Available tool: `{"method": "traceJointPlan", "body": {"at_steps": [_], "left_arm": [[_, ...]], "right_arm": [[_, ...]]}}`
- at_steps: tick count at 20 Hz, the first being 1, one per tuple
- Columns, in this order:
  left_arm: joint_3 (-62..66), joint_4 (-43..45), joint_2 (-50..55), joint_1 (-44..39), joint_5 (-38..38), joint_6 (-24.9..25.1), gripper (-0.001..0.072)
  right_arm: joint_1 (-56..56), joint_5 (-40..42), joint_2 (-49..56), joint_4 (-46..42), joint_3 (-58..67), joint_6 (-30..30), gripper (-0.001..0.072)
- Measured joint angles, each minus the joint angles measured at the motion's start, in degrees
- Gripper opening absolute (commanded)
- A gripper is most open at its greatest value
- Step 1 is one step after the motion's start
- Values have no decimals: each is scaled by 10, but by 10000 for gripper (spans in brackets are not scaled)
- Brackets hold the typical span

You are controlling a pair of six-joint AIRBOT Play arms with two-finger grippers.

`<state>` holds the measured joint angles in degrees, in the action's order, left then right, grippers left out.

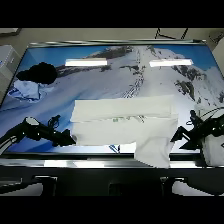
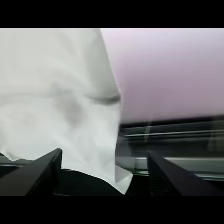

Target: Fold the clothes and pants, and hang the long-sleeved shirts on hangers.

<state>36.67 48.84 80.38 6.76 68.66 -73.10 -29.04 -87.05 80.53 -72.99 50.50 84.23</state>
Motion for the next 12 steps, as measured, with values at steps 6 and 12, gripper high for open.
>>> {"method": "traceJointPlan", "body": {"at_steps": [6, 12], "left_arm": [[0, 7, -30, -4, -15, -2, 19], [26, 2, -53, 17, 12, -2, 19]], "right_arm": [[0, 57, -9, 75, -106, -42, 239], [0, 99, -17, 93, -94, -67, 40]]}}
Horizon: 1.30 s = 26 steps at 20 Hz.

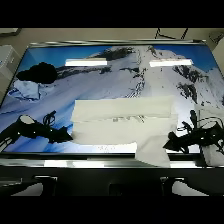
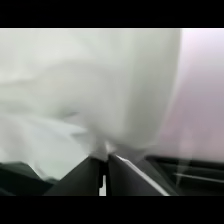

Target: Fold the clothes and pants, and hang the long-sleeved shirts on hangers.

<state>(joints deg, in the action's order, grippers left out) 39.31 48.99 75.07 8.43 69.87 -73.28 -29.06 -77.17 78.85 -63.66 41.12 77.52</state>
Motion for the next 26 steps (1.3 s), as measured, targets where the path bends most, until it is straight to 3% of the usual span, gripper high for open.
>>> {"method": "traceJointPlan", "body": {"at_steps": [7, 15, 16, 17, 18, 19, 20, 21, 22, 26], "left_arm": [[163, -3, 30, 18, 14, -20, 20], [424, -16, 245, 9, 14, -78, 20], [443, -16, 269, 9, 24, -82, 26], [458, -17, 293, 8, 29, -87, 79], [469, -18, 311, 8, 34, -89, 260], [476, -21, 327, 8, 37, -92, 472], [483, -25, 338, 9, 40, -93, 536], [489, -28, 346, 12, 46, -93, 539], [497, -31, 350, 17, 53, -91, 540], [537, -35, 346, 59, 118, -82, 540]], "right_arm": [[74, -47, 30, 23, 249, 44, 42], [157, -6, 258, 13, 563, 114, 44], [159, -2, 278, 13, 578, 125, 47], [161, 2, 298, 14, 589, 135, 63], [162, 3, 313, 16, 596, 143, 115], [163, 3, 326, 23, 602, 148, 223], [163, 3, 333, 32, 607, 152, 416], [161, 0, 338, 43, 611, 153, 591], [158, -9, 339, 55, 616, 146, 686], [95, -65, 336, 56, 624, 115, 720]]}}
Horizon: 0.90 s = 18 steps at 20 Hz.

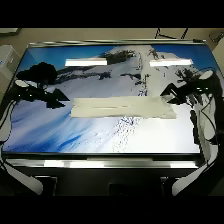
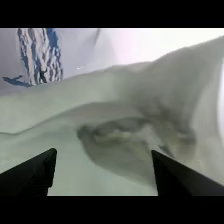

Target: Fold the clothes and pants, and hang the long-sleeved shirts on hangers.

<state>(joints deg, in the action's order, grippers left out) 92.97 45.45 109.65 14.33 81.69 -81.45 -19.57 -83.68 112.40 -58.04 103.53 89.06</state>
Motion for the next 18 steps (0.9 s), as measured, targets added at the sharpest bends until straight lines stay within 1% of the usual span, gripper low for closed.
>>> {"method": "traceJointPlan", "body": {"at_steps": [3, 5, 10, 11, 12, 13, 14, 15, 16, 17, 18], "left_arm": [[13, -1, -31, 27, 36, 2, 540], [16, -3, -59, 32, 49, 3, 540], [20, -3, -125, 7, 61, 4, 540], [20, -3, -133, -2, 62, 4, 539], [20, -3, -141, -14, 63, 4, 539], [20, -3, -147, -27, 63, 4, 529], [20, -3, -151, -40, 63, 4, 463], [20, -3, -153, -54, 62, 4, 359], [17, -3, -155, -73, 50, 4, 247], [14, -3, -155, -95, 32, 4, 174], [9, -3, -154, -118, 11, 4, 125]], "right_arm": [[-51, -31, 5, -5, -19, 1, 720], [-65, -36, 11, 3, -36, -12, 720], [-54, -35, 39, 65, -51, -41, 720], [-47, -30, 43, 72, -52, -45, 710], [-37, -23, 47, 78, -53, -47, 613], [-28, -16, 49, 76, -54, -51, 379], [-17, -7, 52, 75, -55, -54, 103], [-9, -4, 54, 71, -56, -55, 43], [0, 0, 50, 66, -56, -56, 42], [8, 1, 44, 64, -56, -57, 42], [16, -3, 34, 64, -57, -57, 42]]}}
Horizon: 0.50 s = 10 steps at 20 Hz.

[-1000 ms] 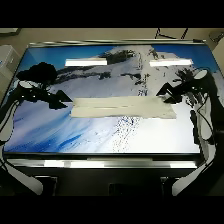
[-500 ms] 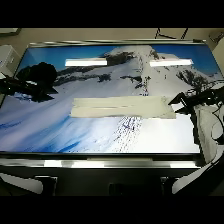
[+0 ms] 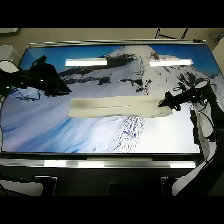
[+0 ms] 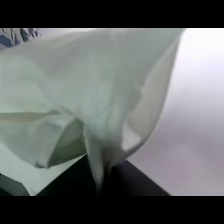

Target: Fold the clothes and pants, and hang the long-sleeved shirts on hangers.

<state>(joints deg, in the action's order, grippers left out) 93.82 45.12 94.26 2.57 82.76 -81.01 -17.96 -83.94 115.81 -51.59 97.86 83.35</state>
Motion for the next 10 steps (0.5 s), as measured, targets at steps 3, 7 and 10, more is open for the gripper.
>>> {"method": "traceJointPlan", "body": {"at_steps": [3, 7, 10], "left_arm": [[-21, 0, 20, -86, -87, 0, 107], [-36, 0, 79, -197, -182, -3, 40], [-40, -3, 129, -260, -228, -36, 40]], "right_arm": [[27, -23, -50, 12, 1, -2, 42], [75, -61, -147, 12, 1, 22, 42], [111, -90, -228, 4, 1, 53, 43]]}}
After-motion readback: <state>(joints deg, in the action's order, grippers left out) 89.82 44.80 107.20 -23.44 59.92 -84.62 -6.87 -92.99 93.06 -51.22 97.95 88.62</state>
